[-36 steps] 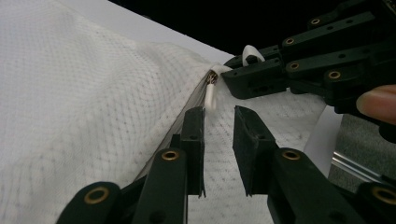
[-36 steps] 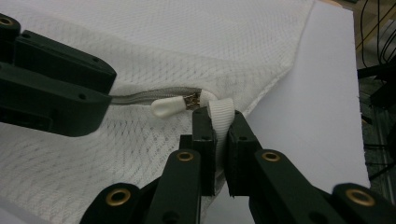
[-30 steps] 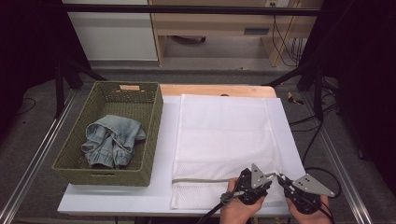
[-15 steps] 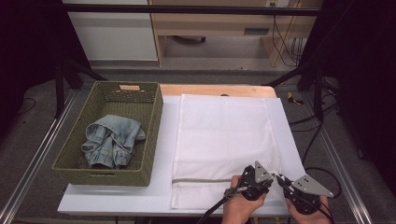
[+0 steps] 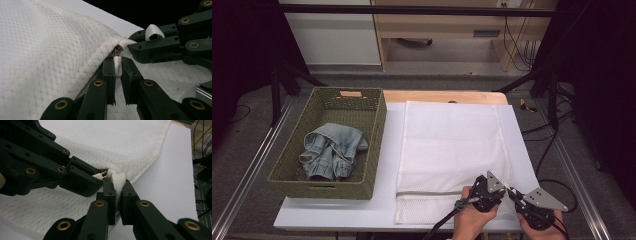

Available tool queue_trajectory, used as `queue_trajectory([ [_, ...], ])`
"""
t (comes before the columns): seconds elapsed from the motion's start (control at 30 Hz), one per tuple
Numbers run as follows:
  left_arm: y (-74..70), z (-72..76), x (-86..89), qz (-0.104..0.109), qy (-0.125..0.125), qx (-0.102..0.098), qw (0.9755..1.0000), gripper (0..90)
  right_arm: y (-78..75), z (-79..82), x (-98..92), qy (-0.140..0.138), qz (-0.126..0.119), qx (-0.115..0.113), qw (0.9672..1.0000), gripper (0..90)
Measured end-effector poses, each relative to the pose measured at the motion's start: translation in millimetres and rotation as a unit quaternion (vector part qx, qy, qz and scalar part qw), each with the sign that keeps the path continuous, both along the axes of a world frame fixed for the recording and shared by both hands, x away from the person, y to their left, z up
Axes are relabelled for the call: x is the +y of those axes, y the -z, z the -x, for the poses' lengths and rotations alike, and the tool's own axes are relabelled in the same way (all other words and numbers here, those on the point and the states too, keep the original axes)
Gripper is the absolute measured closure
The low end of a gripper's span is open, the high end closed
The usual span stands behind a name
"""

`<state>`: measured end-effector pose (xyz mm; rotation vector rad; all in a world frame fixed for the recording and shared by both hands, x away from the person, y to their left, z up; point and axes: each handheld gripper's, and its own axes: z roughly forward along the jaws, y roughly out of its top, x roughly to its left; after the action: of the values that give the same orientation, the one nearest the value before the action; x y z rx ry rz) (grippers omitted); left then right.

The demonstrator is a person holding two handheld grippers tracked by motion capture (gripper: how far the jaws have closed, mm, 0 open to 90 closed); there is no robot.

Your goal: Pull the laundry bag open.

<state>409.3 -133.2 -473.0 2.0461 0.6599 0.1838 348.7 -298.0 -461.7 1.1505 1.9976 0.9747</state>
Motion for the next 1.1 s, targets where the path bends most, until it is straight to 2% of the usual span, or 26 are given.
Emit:
queue_trajectory([
  [0.17, 0.9, 1.0, -1.2, 0.004, -0.014, 0.010, 0.9999, 83.4, 0.4, -0.1, 0.7, -0.001, 0.001, 0.003, 1.0000, 85.0],
  [0.47, 0.1, 8.0, -2.8, -0.006, -0.035, 0.004, 0.9994, 85.1, -1.2, 0.4, 0.7, 0.004, 0.005, 0.006, 1.0000, 85.7],
  [0.6, 1.7, 7.4, 0.4, -0.001, -0.035, 0.019, 0.9992, 85.9, -1.4, 0.7, 1.0, 0.006, 0.006, 0.010, 0.9999, 85.9],
  [0.7, 1.5, 7.4, 1.7, -0.010, -0.039, 0.017, 0.9991, 86.3, -1.6, 0.7, 1.0, 0.009, 0.004, 0.011, 0.9999, 86.0],
  [0.77, 2.3, 6.4, 3.3, -0.008, -0.040, 0.025, 0.9989, 86.4, -1.6, 0.7, 1.0, 0.010, 0.006, 0.011, 0.9999, 86.0],
  [0.9, 3.7, 6.5, 9.4, -0.019, -0.045, 0.016, 0.9987, 86.5, -1.7, 0.7, -1.9, 0.014, 0.003, 0.010, 0.9998, 86.0],
  [0.97, 4.9, 5.9, 13.1, -0.008, -0.045, 0.024, 0.9987, 86.6, -0.9, 0.4, -2.3, 0.014, 0.000, 0.013, 0.9998, 86.0],
  [1.1, 4.6, 6.5, 14.6, -0.002, -0.043, 0.029, 0.9987, 86.6, -0.4, 0.3, -0.8, 0.008, 0.001, 0.013, 0.9999, 85.8],
])
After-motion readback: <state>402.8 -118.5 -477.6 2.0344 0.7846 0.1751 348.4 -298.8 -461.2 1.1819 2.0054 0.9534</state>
